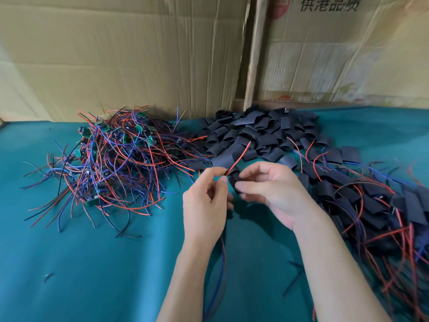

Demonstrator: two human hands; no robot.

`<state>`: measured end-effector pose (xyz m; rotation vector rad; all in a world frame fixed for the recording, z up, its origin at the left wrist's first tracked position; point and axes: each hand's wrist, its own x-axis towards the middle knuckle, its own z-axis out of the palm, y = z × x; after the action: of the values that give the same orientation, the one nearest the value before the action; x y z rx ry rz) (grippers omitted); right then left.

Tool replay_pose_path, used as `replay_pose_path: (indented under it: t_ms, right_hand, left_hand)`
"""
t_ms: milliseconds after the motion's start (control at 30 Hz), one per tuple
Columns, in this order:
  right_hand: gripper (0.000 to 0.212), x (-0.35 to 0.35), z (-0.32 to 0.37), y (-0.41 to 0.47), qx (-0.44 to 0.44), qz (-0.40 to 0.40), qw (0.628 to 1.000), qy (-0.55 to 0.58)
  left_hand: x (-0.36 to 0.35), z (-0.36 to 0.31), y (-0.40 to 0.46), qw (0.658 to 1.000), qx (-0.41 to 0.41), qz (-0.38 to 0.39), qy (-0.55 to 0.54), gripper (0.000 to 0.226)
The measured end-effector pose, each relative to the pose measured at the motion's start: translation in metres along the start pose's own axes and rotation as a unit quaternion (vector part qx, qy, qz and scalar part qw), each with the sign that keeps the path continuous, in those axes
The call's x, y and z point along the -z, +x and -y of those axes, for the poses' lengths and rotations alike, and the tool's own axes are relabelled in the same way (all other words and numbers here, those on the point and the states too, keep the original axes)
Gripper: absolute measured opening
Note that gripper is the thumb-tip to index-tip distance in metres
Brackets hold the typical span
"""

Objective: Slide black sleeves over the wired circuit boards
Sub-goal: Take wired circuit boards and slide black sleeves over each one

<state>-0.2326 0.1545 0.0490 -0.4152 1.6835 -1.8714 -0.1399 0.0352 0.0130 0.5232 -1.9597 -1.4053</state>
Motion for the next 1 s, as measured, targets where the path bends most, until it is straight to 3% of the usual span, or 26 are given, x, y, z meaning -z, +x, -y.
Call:
replay_pose_path:
  t_ms: [200, 400, 700, 1000]
  right_hand:
    - [0.032, 0.022, 0.006, 0.002, 0.073, -0.112, 0.984, 0.115]
    - [0.022, 0.028, 0.012, 0.003, 0.135, -0.176, 0.957, 0.185]
    - [0.024, 0.002, 0.006, 0.009, 0.199, -0.194, 0.949, 0.146]
    - [0.025, 0.004, 0.003, 0.012, 0.172, -0.223, 0.942, 0.183]
  left_hand:
    - [-0.002, 0.001, -0.001, 1.0, 0.021, -0.01, 0.017, 0.019]
    - [-0.004, 0.006, -0.002, 0.996, -0.017, -0.005, 0.089, 0.011]
    - [-0.002, 0.006, -0.002, 0.991, -0.055, -0.01, 0.124, 0.018]
    - [-0.005, 0.003, -0.004, 0.989, -0.075, -0.001, 0.128, 0.016]
